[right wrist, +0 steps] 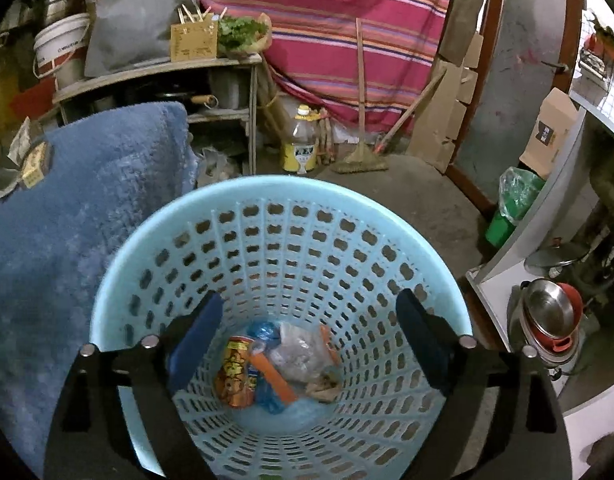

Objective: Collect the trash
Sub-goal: 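Carry the wrapper and clear bag over the blue basket and open both tools, then move both tools back over the table toward the remaining trash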

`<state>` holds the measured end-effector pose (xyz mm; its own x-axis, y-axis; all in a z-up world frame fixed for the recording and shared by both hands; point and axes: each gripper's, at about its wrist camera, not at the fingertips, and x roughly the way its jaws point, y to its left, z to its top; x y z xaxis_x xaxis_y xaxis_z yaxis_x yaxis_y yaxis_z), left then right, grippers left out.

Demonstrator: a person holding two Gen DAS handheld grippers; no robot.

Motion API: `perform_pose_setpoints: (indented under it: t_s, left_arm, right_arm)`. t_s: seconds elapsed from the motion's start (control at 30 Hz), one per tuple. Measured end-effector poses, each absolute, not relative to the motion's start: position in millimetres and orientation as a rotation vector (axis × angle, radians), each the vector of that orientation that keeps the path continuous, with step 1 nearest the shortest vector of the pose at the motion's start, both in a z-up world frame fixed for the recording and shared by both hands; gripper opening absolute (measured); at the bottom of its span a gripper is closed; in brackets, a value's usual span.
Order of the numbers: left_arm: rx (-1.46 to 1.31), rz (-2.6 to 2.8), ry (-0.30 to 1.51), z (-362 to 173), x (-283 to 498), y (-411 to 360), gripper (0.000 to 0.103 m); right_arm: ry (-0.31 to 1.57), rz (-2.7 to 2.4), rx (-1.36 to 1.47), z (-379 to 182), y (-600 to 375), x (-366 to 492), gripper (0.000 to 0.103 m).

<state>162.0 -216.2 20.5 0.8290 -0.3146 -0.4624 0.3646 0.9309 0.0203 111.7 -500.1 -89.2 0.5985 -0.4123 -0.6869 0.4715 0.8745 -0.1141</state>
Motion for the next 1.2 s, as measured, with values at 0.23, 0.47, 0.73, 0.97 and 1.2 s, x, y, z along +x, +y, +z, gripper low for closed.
perform_pose_setpoints:
  t_s: [0.23,0.47,0.73,0.97,1.2]
  left_arm:
    - [0.086,-0.287,0.473,16,163,-171,0.097]
    - [0.089,-0.209,0.472,11,165,-117,0.097]
    - [0.062,-0.109,0.502,-5,180,-52,0.098]
    - [0.019,-0.049,0.564,-32,199,0,0.097]
    - [-0.015,-0.04,0.663,-67,230,19,0.097]
  right_arm:
    - [0.676,-0.433,0.061,-55,-452,116,0.093]
    - [0.59,-0.308,0.095,-35,-391,134,0.095]
    - [0.593,-0.213,0.086,-43,-327,164,0.095]
    - [0.626,-0.163,0.049,-55,-283,185,0.095]
    - [0.663,-0.12,0.017,-69,-255,203,0.095]
